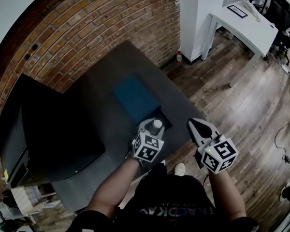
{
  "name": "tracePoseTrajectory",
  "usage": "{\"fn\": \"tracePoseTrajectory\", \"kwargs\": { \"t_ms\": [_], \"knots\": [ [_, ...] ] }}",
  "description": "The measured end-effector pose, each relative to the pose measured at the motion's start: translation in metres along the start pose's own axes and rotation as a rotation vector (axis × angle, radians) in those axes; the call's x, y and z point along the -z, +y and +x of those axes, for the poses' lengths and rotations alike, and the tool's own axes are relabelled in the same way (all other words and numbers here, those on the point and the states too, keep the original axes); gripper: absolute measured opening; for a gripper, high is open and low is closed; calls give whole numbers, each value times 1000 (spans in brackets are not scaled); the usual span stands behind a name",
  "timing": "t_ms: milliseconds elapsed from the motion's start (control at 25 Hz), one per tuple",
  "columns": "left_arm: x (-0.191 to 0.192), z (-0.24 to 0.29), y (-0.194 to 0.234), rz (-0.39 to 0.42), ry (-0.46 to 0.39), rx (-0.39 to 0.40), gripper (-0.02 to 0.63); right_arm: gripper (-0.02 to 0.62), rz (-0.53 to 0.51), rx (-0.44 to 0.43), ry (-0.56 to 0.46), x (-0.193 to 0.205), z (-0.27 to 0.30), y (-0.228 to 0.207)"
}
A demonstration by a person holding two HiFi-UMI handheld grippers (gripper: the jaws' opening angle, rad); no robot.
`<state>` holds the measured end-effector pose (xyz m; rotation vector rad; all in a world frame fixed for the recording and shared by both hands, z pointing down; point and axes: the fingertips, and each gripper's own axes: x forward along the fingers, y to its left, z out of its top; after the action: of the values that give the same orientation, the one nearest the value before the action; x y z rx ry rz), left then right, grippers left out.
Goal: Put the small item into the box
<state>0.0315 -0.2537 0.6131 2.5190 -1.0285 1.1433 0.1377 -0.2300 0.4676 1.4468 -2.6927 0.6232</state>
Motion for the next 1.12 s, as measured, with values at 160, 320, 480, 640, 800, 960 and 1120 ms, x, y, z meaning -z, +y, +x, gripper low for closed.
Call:
{"fn": "tracePoseTrajectory", "kwargs": {
  "t_ms": [160,320,480,640,800,960,1120],
  "knots": [
    [10,17,4,10,45,26,198,18,12,21,14,4,8,-7],
    [18,31,7,6,77,51,198,18,25,33,26,12,14,-12],
    [24,43,7,21,113,74,198,18,35,42,39,17,20,-14],
    [31,54,7,42,170,98,199,18,39,47,49,19,23,-14],
    [40,66,9,54,222,108,198,18,45,59,55,20,25,-19],
    [45,73,9,50,250,119,199,18,54,69,57,21,26,-25],
    [47,79,9,57,271,123,199,18,61,73,59,22,28,-31]
  ]
}}
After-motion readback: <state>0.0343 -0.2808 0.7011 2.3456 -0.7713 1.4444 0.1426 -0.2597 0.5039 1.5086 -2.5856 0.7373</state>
